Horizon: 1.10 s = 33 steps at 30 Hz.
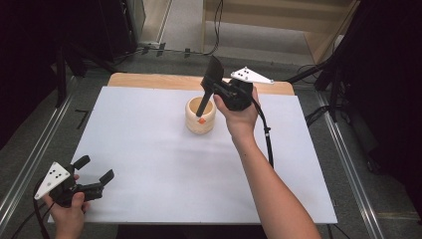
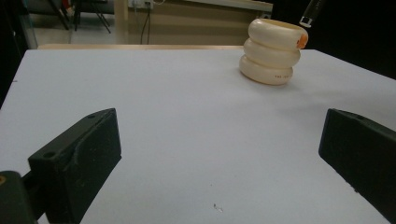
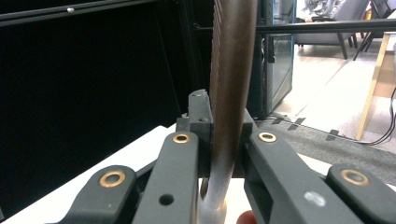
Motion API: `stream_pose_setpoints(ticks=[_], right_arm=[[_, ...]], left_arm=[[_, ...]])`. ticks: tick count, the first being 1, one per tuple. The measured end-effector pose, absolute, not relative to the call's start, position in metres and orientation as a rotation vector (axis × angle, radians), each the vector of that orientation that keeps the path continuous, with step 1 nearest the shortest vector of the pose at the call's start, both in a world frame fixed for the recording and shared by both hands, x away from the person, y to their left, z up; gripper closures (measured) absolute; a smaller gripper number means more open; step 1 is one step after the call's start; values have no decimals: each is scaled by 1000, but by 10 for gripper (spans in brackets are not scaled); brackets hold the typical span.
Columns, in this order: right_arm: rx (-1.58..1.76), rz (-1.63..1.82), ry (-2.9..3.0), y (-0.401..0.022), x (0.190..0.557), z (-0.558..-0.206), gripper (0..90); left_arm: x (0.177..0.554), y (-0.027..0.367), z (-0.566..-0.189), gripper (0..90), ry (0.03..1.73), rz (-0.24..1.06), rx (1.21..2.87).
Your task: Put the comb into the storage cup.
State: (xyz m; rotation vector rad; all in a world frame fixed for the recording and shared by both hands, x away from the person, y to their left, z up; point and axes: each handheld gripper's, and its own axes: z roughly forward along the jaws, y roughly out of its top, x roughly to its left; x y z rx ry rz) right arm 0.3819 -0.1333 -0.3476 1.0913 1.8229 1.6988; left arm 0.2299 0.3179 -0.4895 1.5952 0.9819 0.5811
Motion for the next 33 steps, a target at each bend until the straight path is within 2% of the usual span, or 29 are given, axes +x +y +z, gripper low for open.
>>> stream_pose_setpoints(ticks=[13, 33], right_arm=[[1108, 1671, 1805, -136, 396, -347, 836], [1148, 1582, 1815, -130, 411, -366, 835]], left_arm=[[230, 318, -490, 0, 981, 580, 1594], [230, 318, -490, 0, 980, 582, 1596]])
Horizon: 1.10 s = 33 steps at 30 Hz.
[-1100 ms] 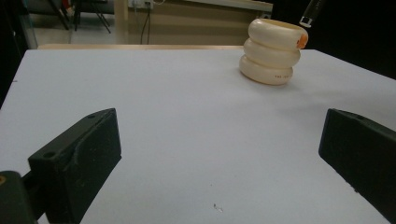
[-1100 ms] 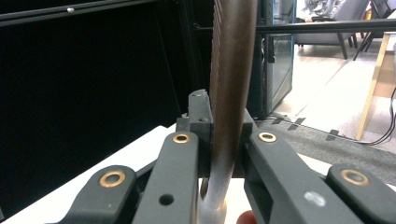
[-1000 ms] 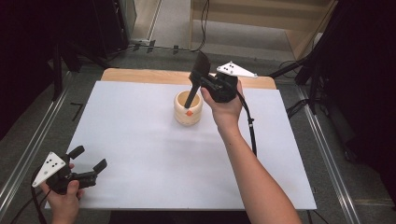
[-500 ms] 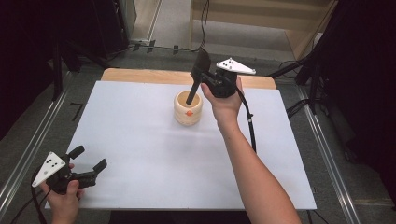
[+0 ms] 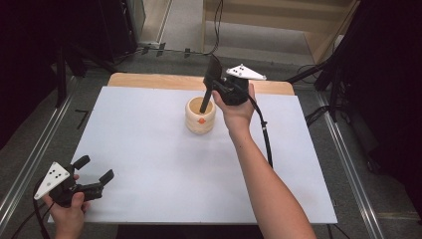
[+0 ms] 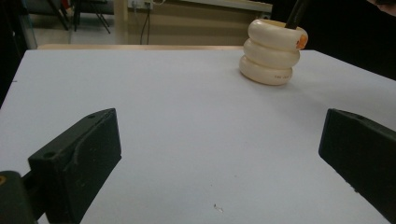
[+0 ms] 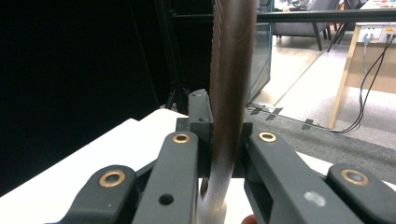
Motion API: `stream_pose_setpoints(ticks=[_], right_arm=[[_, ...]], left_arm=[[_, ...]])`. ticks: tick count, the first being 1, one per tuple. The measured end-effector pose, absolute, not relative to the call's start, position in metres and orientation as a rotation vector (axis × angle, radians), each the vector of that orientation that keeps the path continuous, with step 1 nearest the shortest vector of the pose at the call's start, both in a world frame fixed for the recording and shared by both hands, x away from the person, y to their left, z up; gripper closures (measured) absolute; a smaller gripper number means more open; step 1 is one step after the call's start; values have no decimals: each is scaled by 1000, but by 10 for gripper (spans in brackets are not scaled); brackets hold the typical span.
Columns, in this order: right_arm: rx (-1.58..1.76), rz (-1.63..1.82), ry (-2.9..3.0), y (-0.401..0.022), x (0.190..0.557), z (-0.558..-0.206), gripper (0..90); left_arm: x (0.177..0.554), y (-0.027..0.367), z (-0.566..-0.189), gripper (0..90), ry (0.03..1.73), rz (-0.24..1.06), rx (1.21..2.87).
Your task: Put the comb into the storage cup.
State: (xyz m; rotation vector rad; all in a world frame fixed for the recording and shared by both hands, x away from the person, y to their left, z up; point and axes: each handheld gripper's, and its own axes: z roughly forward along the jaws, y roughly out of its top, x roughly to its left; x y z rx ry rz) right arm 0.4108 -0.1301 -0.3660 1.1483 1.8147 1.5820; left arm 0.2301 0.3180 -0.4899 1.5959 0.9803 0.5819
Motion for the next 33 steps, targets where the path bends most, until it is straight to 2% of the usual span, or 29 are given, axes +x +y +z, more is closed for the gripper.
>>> stream_pose_setpoints(ticks=[33], right_arm=[[1217, 1569, 1852, -120, 425, -421, 836]], left_arm=[[230, 318, -490, 0, 977, 585, 1600]])
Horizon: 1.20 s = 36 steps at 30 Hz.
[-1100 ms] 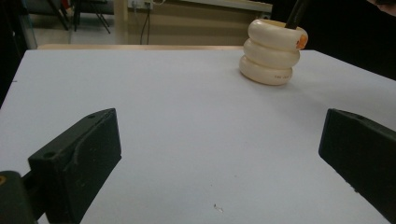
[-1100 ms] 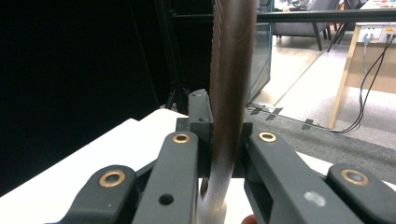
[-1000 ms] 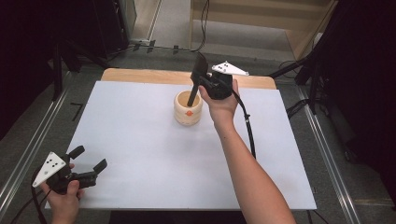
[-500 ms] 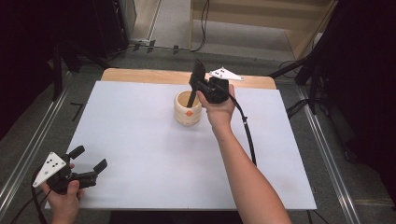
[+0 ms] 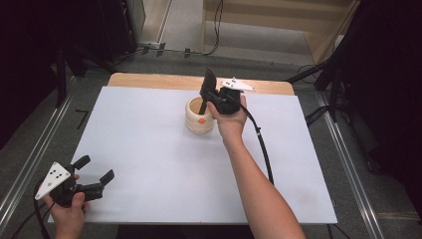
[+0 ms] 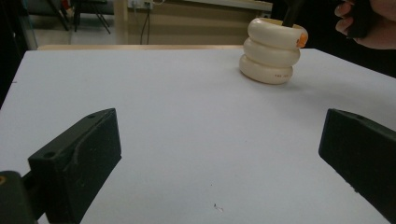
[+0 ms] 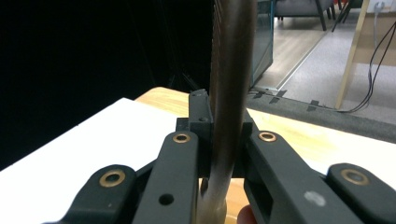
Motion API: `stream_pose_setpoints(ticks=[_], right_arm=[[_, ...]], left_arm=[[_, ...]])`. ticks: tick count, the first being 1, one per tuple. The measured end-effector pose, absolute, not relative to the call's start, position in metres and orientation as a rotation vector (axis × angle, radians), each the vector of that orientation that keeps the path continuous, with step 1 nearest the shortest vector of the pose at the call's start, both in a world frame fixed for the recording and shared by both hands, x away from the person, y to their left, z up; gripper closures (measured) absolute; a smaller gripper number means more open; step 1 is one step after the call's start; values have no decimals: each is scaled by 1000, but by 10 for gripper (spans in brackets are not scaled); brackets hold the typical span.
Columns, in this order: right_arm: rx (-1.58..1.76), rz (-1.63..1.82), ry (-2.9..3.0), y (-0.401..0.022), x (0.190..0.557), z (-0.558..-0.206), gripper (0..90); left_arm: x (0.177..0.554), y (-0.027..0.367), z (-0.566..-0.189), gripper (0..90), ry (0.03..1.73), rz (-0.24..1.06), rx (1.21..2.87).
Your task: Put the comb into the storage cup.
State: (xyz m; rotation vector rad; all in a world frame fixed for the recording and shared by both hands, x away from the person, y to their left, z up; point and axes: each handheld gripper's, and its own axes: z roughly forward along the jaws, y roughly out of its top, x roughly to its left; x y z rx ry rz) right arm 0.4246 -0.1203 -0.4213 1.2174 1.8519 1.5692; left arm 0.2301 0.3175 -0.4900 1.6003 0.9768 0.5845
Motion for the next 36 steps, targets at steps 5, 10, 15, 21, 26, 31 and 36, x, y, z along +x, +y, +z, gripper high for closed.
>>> stream_pose_setpoints(ticks=[5, 10, 15, 21, 26, 31, 36], right_arm=[[1276, 1606, 1847, -122, 426, -431, 836], [1268, 1604, 1862, -118, 425, -434, 836], [1273, 1617, 1865, -116, 425, -435, 836], [1294, 1634, 1871, -113, 426, -439, 836], [1330, 1657, 1850, -116, 426, -442, 835], [1344, 1662, 1839, -121, 427, -444, 833], [1368, 1654, 1828, -125, 427, -446, 823]], left_arm=[[230, 317, -490, 0, 975, 584, 1600], [230, 317, -490, 0, 976, 586, 1600], [230, 317, -490, 0, 976, 586, 1601], [230, 317, -490, 0, 975, 586, 1602], [230, 317, -490, 0, 975, 585, 1600], [231, 317, -490, 0, 975, 586, 1600], [231, 317, -490, 0, 975, 586, 1603]])
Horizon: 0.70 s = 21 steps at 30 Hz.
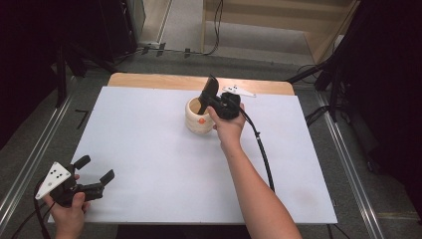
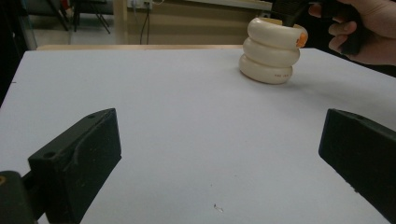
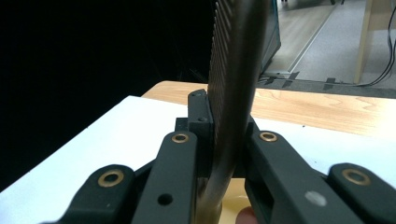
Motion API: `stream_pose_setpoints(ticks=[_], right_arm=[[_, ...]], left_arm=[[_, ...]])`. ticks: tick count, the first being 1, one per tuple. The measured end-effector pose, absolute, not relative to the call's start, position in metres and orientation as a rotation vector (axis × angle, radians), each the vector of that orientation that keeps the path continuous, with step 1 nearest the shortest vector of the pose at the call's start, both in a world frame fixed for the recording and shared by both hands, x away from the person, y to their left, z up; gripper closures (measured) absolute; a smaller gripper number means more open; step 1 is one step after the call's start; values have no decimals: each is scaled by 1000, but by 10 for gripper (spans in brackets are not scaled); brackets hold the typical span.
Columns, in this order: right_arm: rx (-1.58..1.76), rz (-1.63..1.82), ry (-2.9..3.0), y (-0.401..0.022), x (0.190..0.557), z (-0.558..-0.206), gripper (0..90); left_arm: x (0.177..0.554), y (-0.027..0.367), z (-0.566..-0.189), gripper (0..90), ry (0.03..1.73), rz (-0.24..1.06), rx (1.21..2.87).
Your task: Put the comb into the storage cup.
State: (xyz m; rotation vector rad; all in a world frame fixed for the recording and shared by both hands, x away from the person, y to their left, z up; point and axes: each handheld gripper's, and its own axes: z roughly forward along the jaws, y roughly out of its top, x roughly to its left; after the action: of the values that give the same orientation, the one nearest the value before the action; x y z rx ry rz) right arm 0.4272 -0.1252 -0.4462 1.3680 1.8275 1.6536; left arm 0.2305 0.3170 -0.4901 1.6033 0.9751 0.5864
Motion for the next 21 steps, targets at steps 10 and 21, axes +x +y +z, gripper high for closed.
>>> stream_pose_setpoints(ticks=[10, 21], right_arm=[[1389, 1545, 1816, -133, 428, -451, 651], [1410, 1526, 1808, -143, 426, -449, 370]], left_arm=[[231, 317, -490, 0, 973, 586, 1605], [230, 317, -490, 0, 971, 584, 1603]])
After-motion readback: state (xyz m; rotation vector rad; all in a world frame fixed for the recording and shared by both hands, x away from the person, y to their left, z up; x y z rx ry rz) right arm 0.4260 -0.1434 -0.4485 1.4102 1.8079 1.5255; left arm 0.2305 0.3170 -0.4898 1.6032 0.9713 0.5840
